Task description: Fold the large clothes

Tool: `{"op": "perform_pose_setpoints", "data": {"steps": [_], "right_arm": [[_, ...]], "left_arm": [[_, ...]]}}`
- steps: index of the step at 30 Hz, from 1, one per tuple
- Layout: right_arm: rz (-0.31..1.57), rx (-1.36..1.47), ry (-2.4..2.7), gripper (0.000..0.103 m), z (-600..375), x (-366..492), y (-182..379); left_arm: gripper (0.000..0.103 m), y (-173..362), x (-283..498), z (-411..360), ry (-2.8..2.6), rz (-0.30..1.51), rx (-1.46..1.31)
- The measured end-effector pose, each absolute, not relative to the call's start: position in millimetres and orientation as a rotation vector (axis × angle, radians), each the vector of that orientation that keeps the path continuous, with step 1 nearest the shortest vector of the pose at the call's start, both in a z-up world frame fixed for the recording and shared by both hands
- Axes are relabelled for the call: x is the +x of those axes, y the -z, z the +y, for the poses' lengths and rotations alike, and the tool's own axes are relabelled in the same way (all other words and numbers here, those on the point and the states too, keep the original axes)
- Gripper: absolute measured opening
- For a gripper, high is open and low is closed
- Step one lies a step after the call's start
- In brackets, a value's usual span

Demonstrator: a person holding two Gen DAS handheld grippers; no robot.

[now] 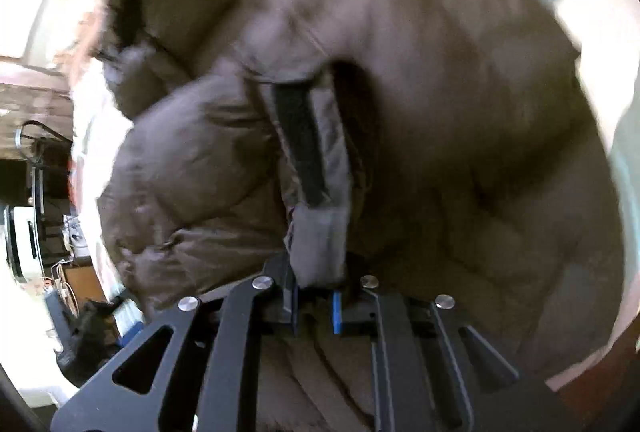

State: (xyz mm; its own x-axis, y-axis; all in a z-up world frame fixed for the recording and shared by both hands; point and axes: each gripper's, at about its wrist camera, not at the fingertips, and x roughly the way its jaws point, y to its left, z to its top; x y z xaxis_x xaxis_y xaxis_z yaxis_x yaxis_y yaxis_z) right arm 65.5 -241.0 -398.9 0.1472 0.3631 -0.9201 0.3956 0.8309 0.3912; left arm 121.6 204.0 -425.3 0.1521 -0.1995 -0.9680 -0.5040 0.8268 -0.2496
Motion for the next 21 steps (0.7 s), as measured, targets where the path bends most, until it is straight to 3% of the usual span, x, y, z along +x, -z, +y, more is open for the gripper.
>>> {"op": "perform_pose_setpoints", "data": {"steps": [1,2,3,5,6,8,11,12,18,21], "right_arm": [[1.448,0.629,-0.001,0.018,-241,65,402],[1.432,0.624,-0.023,0.029,-242,67,402],[1.414,0.605,-0.017,0.054,-246,66,398],[1.375,0.572,0.047,0.088,-257,63,385],[1.34,0.568,0.074,0.09,-264,59,377],[1.269,0.576,0.094,0.089,-275,56,360],[1.188,0.594,-0.015,0.065,-271,64,339],[1.18,0.584,-0.059,0.062,-264,70,335],[1.223,0.442,-0.212,0.058,-198,120,357],[1.261,0.359,-0.159,0.046,-187,135,387]], "left_arm": [[0.101,425,121,204,-0.238,1.43,-0.609],[0.101,423,122,202,-0.235,1.435,-0.607],[0.101,423,121,201,-0.233,1.428,-0.601],[0.101,408,117,197,-0.227,1.391,-0.581],[0.101,399,117,195,-0.224,1.369,-0.561],[0.101,385,117,188,-0.221,1.337,-0.526],[0.101,374,124,172,-0.175,1.311,-0.494],[0.101,376,126,165,-0.155,1.318,-0.485],[0.101,399,144,124,-0.07,1.391,-0.407],[0.101,432,152,114,-0.153,1.463,-0.326]]}}
